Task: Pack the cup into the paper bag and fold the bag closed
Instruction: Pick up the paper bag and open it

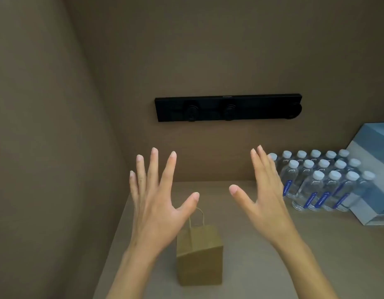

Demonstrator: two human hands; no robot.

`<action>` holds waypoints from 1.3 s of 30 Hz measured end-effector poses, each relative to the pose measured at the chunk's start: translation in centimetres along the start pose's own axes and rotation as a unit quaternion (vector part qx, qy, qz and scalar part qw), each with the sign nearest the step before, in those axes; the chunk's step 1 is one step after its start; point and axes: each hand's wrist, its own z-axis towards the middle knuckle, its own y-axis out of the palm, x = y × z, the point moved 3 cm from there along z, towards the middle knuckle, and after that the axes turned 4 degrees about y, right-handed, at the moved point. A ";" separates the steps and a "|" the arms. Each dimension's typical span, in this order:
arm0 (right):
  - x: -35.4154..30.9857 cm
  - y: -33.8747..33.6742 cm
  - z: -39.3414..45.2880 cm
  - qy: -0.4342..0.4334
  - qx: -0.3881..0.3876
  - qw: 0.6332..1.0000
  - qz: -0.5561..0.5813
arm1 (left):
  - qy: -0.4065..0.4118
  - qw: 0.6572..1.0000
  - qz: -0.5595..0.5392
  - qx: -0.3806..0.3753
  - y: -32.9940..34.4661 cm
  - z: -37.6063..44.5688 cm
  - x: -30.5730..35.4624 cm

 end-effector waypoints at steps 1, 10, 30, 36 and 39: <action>-0.1 0.1 0.0 0.003 -0.003 1.000 0.006 | -0.002 1.000 -0.006 -0.006 0.1 -0.1 0.0; 5.1 7.6 -3.0 0.208 -0.157 0.944 0.201 | -0.089 0.980 -0.115 -0.133 6.5 -6.0 -3.8; 9.5 13.5 -10.5 0.543 -0.125 0.637 0.533 | -0.155 0.966 -0.073 -0.196 11.2 -11.8 -6.6; 8.9 14.0 -13.2 0.563 -0.098 0.581 0.580 | -0.178 0.942 -0.145 -0.244 11.6 -11.8 -4.5; 8.1 14.8 -14.0 0.565 -0.081 0.550 0.610 | -0.199 0.930 -0.150 -0.271 11.8 -12.4 -2.8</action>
